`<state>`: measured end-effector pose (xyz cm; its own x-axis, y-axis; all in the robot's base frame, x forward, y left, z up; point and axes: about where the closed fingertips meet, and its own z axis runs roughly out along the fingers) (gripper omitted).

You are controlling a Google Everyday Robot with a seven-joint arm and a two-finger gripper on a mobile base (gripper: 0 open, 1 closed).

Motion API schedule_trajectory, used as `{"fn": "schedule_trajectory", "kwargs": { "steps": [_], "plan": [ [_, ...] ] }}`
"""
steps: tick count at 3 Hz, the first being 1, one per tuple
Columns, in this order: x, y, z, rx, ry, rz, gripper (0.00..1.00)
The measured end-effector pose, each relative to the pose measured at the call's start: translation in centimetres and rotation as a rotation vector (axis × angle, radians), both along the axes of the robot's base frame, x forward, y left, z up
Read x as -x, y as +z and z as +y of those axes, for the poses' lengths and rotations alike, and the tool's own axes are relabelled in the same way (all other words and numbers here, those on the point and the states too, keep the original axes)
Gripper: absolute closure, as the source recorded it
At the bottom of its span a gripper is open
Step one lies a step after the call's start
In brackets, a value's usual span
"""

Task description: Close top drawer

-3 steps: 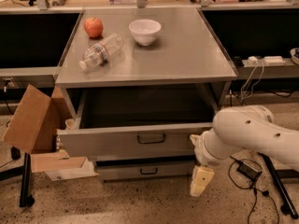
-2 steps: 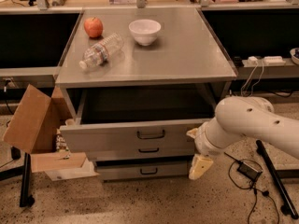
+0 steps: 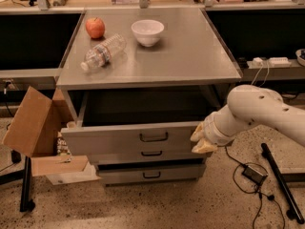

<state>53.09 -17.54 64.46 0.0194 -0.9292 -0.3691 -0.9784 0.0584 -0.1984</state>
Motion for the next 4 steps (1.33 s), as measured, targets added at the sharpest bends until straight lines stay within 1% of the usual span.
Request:
{"fn": "schedule_trajectory", "kwargs": {
  "steps": [1, 2, 4],
  "plan": [
    [-2.8, -0.3, -0.8, -0.001, 0.005, -0.01, 0.85],
    [-4.1, -0.4, -1.2, -0.006, -0.003, -0.007, 0.7],
    [-4.2, -0.4, -1.2, -0.007, -0.004, -0.009, 0.22]
  ]
}}
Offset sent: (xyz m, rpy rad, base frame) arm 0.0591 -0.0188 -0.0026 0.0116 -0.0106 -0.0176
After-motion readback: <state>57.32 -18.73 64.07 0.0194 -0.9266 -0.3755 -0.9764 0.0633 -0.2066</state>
